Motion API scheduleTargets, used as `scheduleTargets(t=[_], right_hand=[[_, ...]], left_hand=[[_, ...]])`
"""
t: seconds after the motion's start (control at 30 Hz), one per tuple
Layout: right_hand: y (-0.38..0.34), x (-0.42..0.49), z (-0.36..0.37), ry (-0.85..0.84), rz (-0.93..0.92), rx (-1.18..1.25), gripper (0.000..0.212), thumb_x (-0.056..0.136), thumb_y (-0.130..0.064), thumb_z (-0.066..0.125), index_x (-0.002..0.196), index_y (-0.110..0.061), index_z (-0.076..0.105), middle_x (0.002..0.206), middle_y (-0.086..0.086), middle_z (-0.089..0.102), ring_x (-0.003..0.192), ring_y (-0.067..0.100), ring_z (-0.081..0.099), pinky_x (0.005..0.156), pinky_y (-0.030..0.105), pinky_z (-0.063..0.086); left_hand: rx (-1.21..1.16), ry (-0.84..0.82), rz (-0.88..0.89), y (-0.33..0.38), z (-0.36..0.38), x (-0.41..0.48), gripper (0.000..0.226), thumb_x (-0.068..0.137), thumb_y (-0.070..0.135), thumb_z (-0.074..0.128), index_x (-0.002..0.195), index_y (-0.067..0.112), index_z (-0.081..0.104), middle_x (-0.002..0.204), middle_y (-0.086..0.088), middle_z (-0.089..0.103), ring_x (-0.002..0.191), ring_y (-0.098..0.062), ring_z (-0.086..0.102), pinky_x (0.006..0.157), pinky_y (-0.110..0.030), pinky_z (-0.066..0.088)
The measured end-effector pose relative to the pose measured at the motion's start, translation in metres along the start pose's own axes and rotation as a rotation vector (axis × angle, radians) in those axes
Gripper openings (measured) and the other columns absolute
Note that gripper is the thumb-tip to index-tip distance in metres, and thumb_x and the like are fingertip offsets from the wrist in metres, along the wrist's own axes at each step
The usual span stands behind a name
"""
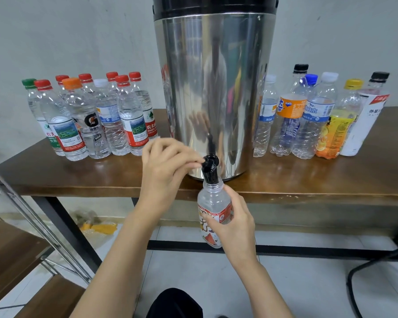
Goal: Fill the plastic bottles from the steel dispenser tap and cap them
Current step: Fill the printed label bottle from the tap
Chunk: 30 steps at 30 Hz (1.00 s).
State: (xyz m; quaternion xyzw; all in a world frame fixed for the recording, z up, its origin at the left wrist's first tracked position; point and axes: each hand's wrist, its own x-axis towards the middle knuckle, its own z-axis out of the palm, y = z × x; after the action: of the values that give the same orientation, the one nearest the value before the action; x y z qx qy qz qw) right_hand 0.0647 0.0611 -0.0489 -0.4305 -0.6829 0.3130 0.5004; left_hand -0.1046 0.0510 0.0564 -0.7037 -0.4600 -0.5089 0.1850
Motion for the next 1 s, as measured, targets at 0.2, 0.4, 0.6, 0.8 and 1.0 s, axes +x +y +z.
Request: scheduleTargets(t=[0.2,0.4,0.6,0.8,1.0], right_hand=[[-0.001,0.0,-0.002,-0.015,0.004,-0.005,0.072,0.074,-0.026,0.086,0.134,-0.042,0.049,0.124,-0.024,0.054,0.111,-0.007,0.053,0.085,0.003,0.042],[0.001,-0.001,-0.003,-0.03,0.043,-0.006,0.073,0.073,-0.028,0.087,0.133,-0.043,0.049,0.123,-0.025,0.054,0.112,-0.01,0.051,0.085,0.009,0.045],[0.002,-0.003,-0.002,-0.04,0.067,-0.016,0.073,0.073,-0.028,0.087,0.134,-0.042,0.048,0.122,-0.026,0.054,0.11,-0.013,0.05,0.082,0.004,0.042],[0.001,-0.007,-0.001,-0.047,0.096,0.005,0.071,0.074,-0.026,0.087,0.119,-0.056,0.041,0.114,-0.035,0.051,0.108,-0.021,0.047,0.08,0.004,0.042],[0.006,-0.017,0.007,-0.075,0.133,0.04,0.07,0.072,-0.026,0.087,0.131,-0.037,0.052,0.12,-0.021,0.06,0.11,-0.001,0.059,0.092,0.027,0.055]], left_hand=[[-0.104,-0.046,-0.183,0.012,0.013,0.022,0.023,0.09,0.041,0.062,0.108,0.033,0.073,0.104,0.026,0.064,0.108,-0.012,0.055,0.101,-0.046,0.039],[-0.153,0.05,-0.772,-0.024,0.003,-0.012,0.027,0.097,0.024,0.061,0.124,0.024,0.065,0.115,0.005,0.068,0.104,-0.013,0.062,0.1,-0.041,0.048],[0.176,-0.504,-0.866,-0.054,0.014,-0.027,0.049,0.096,0.026,0.063,0.142,0.018,0.051,0.145,-0.006,0.052,0.131,-0.031,0.043,0.11,-0.046,0.034],[0.26,-0.455,-0.79,-0.046,0.02,-0.035,0.028,0.095,0.02,0.064,0.123,0.017,0.065,0.125,-0.005,0.064,0.116,-0.027,0.048,0.098,-0.041,0.039],[-0.097,-0.187,-0.882,-0.02,-0.002,-0.044,0.022,0.085,0.026,0.077,0.104,0.017,0.072,0.101,0.007,0.072,0.098,-0.013,0.063,0.089,-0.029,0.051]])
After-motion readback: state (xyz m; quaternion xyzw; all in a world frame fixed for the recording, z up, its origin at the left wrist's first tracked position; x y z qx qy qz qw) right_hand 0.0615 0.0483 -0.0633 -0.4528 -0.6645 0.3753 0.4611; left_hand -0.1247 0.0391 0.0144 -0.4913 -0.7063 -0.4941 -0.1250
